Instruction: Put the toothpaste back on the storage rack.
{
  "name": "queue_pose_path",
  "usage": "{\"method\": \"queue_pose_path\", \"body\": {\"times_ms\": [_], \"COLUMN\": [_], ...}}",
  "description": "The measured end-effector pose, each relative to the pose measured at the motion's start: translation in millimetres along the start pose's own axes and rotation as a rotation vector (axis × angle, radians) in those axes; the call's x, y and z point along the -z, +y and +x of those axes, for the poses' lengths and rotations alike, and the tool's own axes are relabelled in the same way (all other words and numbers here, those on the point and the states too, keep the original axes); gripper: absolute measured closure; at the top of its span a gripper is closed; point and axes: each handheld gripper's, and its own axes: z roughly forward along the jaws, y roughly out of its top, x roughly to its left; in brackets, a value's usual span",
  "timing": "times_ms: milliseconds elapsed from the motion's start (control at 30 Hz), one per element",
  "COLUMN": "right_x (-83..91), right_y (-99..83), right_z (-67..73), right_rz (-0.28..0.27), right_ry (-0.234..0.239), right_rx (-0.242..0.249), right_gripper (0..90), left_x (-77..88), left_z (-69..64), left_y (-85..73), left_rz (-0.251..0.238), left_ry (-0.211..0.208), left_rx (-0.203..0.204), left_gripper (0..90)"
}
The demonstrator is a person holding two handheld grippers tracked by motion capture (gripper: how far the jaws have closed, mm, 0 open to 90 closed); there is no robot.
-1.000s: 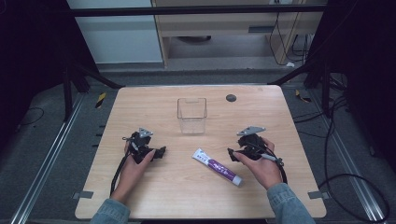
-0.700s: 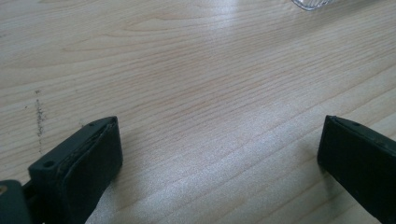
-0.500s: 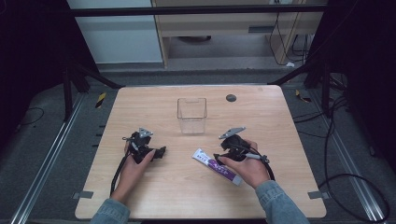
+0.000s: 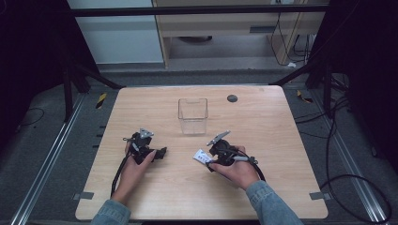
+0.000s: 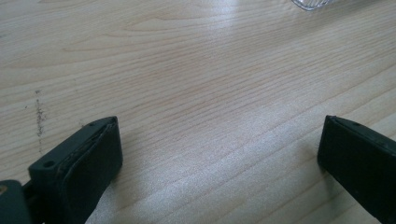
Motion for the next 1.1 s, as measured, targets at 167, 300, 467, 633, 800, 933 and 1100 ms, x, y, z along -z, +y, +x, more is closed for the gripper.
{"method": "queue_pose_path", "body": {"times_ms": [167, 300, 467, 633, 800, 933, 1100], "right_x": [-9.7, -14.8, -22.0, -23.4, -25.0, -27.5, -30.0], "right_y": [2.0, 2.7, 2.7, 2.4, 1.9, 1.4, 1.5], "right_z": [1.7, 2.7, -0.2, -1.7, -1.6, -1.3, -2.2], "right_rz": [0.020, 0.041, 0.067, 0.075, 0.089, 0.099, 0.104], "right_ry": [0.002, 0.007, 0.014, 0.013, 0.019, 0.024, 0.022], "right_rx": [0.007, -0.005, -0.018, -0.011, -0.014, -0.019, -0.005], "right_gripper": [42.8, 45.4, 47.2, 48.1, 48.8, 49.1, 50.3], "left_x": [0.0, 0.0, -0.1, -0.1, -0.1, -0.1, -0.1], "left_z": [0.0, 0.0, 0.1, 0.1, 0.1, 0.1, 0.1], "left_y": [0.0, 0.0, 0.1, 0.1, 0.1, 0.2, 0.1], "left_rz": [0.000, 0.000, 0.000, 0.000, 0.000, 0.001, 0.000], "left_ry": [0.000, 0.000, 0.000, 0.000, 0.000, 0.000, 0.000], "left_rx": [0.000, 0.000, 0.000, 0.000, 0.000, 0.000, 0.001], "left_gripper": [0.0, 0.0, 0.0, 0.0, 0.0, 0.0, 0.0]}}
